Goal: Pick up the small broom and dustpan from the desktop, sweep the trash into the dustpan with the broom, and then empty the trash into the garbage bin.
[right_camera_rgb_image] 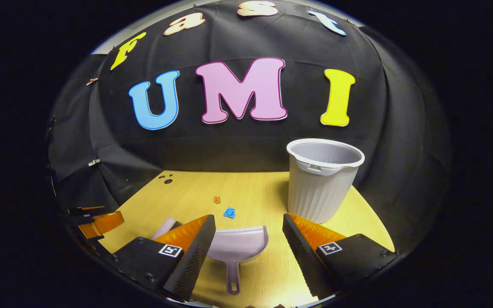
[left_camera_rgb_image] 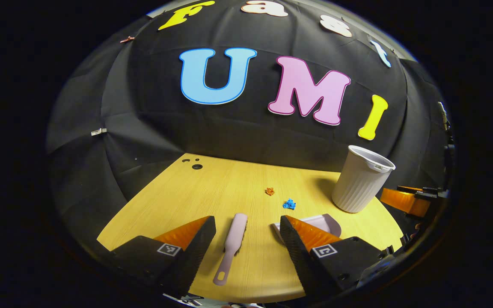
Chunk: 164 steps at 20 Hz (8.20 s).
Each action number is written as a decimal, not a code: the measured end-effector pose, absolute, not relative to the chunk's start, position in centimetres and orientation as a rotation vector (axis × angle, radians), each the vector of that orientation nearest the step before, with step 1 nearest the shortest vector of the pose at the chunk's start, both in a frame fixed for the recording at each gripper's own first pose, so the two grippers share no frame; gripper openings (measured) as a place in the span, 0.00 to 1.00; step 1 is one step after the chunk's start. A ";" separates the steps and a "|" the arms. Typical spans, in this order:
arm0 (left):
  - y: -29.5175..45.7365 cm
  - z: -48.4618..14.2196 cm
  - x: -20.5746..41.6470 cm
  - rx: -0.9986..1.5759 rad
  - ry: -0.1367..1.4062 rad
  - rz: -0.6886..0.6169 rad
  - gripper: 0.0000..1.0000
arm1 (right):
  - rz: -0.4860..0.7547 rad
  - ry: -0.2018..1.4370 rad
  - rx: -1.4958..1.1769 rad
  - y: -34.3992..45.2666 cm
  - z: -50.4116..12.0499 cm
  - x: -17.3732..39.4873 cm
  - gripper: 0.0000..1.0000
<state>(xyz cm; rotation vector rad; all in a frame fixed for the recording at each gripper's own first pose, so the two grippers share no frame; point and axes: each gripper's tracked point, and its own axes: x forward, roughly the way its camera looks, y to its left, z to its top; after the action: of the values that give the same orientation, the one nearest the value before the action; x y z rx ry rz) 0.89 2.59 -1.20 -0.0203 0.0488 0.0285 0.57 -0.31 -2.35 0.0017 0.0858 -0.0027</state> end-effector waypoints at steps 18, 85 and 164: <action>5.1 -12.9 9.8 0.014 0.571 -0.001 0.96 | -0.052 0.179 0.042 -1.5 -5.3 1.1 0.99; 7.4 -8.9 17.2 0.055 0.598 -0.046 0.28 | 0.058 0.877 -0.118 2.5 -27.7 7.2 0.39; 6.0 -24.3 4.6 0.022 0.664 -0.354 0.29 | 0.088 0.588 -0.107 -16.1 0.6 5.2 0.36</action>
<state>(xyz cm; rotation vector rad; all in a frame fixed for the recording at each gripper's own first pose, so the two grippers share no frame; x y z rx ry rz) 4.57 6.01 -24.28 0.0224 0.6637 -0.3540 5.16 -16.11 0.58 -0.1070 0.5882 0.0879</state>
